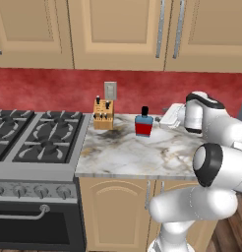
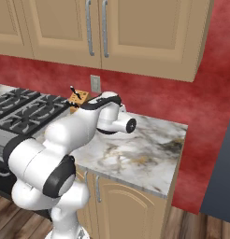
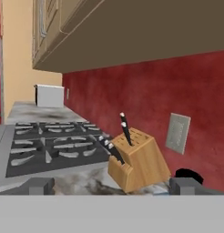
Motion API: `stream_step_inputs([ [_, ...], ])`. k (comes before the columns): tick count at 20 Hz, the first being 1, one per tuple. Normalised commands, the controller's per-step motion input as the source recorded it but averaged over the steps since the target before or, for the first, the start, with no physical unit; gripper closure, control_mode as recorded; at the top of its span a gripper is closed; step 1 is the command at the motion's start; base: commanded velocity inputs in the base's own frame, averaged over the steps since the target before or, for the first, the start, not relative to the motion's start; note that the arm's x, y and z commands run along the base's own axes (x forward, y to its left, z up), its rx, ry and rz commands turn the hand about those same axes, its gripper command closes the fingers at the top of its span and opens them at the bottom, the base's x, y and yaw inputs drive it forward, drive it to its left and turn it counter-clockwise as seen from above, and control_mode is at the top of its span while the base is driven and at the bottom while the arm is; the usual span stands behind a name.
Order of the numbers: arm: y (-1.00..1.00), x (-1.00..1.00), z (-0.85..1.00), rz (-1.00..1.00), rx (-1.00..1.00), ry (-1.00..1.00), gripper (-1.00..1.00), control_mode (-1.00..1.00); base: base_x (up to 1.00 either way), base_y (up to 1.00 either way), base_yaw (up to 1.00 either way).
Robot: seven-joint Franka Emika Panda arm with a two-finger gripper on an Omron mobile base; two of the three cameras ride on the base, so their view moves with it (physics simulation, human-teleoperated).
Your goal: Move the drinks to the dining counter.
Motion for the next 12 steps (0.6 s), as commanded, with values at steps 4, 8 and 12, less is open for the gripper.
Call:
stream_step_inputs([
  [4,0.0,0.13,-0.16,-0.03,-0.01,0.02,-1.0,-1.0,0.0,0.0,0.0],
  [8,0.0,0.1,-0.14,-0.03,-0.02,0.01,-1.0,-1.0,0.0,0.0,0.0],
  [12,0.0,0.09,-0.03,-0.02,0.0,0.0,-1.0,-1.0,0.0,0.0,0.0],
])
